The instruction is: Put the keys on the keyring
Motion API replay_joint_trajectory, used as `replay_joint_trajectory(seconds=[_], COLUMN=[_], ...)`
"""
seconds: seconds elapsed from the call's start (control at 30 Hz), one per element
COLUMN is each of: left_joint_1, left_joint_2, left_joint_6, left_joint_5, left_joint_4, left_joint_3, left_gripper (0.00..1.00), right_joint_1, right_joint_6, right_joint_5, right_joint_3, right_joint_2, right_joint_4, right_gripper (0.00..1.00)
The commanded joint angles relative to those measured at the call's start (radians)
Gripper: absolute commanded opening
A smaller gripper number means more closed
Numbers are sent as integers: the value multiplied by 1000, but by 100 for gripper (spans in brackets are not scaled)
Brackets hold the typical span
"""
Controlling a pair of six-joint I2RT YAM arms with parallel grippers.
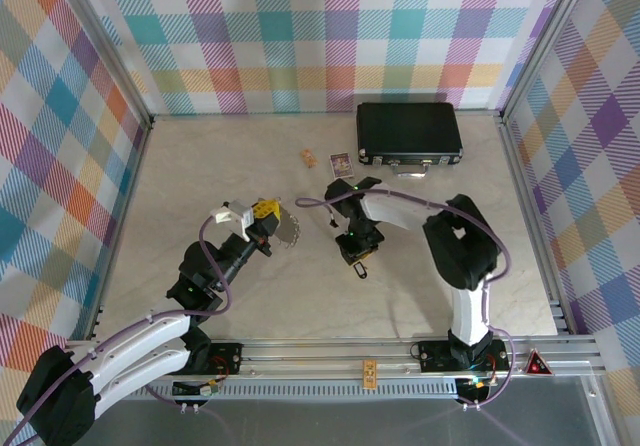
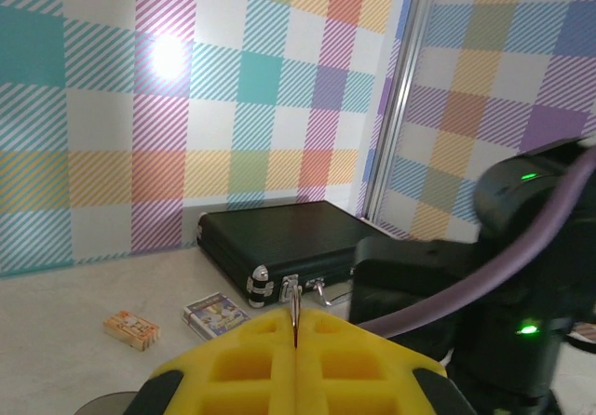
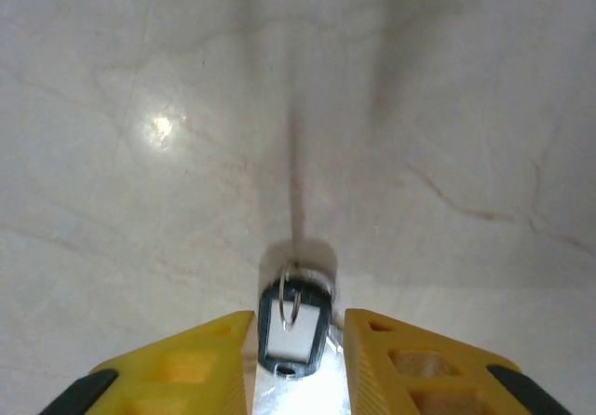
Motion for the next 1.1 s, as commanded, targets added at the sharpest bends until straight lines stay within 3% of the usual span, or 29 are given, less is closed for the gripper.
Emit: replay_joint_trajectory(seconds=[0.0,0.17,0.4,0.53,0.63,1.07], left_joint_1=[-13,-13,-16,-17,-18,-18], left_joint_2=[4,-8,-2,1,8,10], left_joint_6=[16,18,16,18,16,17], left_joint_5=[-6,-8,5,2,4,7], left_joint_4=[33,27,27,29,31,28], left_joint_3=[-1,-1,1,0,1,1], left_gripper=[0,0,0,0,0,0], right_joint_1=[5,5,17,45,65,76], right_joint_6=[47,105,187,179,160,132], right_joint_5=[-4,-2,-3,31,43,96], right_joint_3=[-75,-298,-734,-897,-956,-981], right_joint_2=[-116,-282,-554,-644,-660,-582], right_joint_4=[157,400,1010,1247,1335,1390], right_gripper=[31,28,27,27,26,23])
